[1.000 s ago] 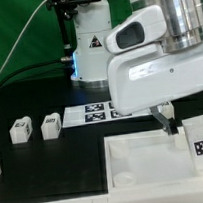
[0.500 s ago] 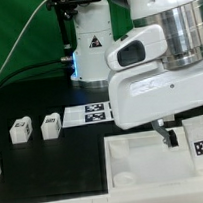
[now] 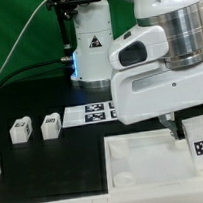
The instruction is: Assemble one leg
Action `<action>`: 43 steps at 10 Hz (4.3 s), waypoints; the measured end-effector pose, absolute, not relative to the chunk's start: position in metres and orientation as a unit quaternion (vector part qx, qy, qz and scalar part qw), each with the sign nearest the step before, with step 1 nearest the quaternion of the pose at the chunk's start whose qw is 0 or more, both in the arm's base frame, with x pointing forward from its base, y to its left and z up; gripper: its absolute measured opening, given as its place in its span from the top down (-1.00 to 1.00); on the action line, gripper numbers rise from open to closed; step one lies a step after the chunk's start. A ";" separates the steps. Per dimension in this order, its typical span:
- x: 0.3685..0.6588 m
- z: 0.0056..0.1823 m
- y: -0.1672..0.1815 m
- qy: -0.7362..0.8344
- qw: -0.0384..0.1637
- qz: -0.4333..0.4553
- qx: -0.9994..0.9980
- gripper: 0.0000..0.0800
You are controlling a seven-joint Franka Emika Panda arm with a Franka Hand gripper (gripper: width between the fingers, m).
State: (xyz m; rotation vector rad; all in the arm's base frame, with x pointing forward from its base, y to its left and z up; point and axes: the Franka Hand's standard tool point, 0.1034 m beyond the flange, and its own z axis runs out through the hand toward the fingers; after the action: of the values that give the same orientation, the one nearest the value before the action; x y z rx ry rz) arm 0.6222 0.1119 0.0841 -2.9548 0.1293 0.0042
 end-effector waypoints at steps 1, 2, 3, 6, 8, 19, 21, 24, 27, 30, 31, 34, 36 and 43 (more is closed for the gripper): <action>0.622 0.084 0.111 0.044 0.091 0.001 -0.995 0.02; 0.623 0.084 0.110 0.045 0.091 0.001 -0.995 0.25; 0.623 0.084 0.110 0.054 0.091 0.002 -0.994 0.25; 0.624 0.084 0.109 0.166 0.092 -0.014 -0.982 0.25; 0.615 0.084 0.111 0.342 0.099 -0.010 -0.935 0.26; 0.617 0.078 0.119 0.533 0.151 0.019 -0.833 -0.48; 0.617 0.076 0.117 0.387 0.145 -0.007 -0.910 -0.60; 0.618 0.075 0.113 0.147 0.122 -0.035 -0.981 -0.62; 0.623 0.074 0.113 0.135 0.114 -0.036 -0.984 -0.60; 0.622 0.073 0.111 0.283 0.121 -0.017 -0.951 0.25; 0.622 0.073 0.111 0.332 0.123 -0.011 -0.935 0.25; 0.622 0.073 0.113 0.579 0.135 0.027 -0.804 0.25; 0.623 0.071 0.111 0.702 0.154 0.053 -0.694 0.25; 0.626 0.077 0.116 0.388 0.121 0.001 -0.914 -0.60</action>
Offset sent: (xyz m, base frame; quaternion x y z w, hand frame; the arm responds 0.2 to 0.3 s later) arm 0.0000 0.0000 0.0000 0.0000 0.0000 0.1147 0.9934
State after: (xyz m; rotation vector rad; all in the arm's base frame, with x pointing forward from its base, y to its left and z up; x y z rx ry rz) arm 0.6262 0.1160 0.0767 -2.6687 1.1331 0.0024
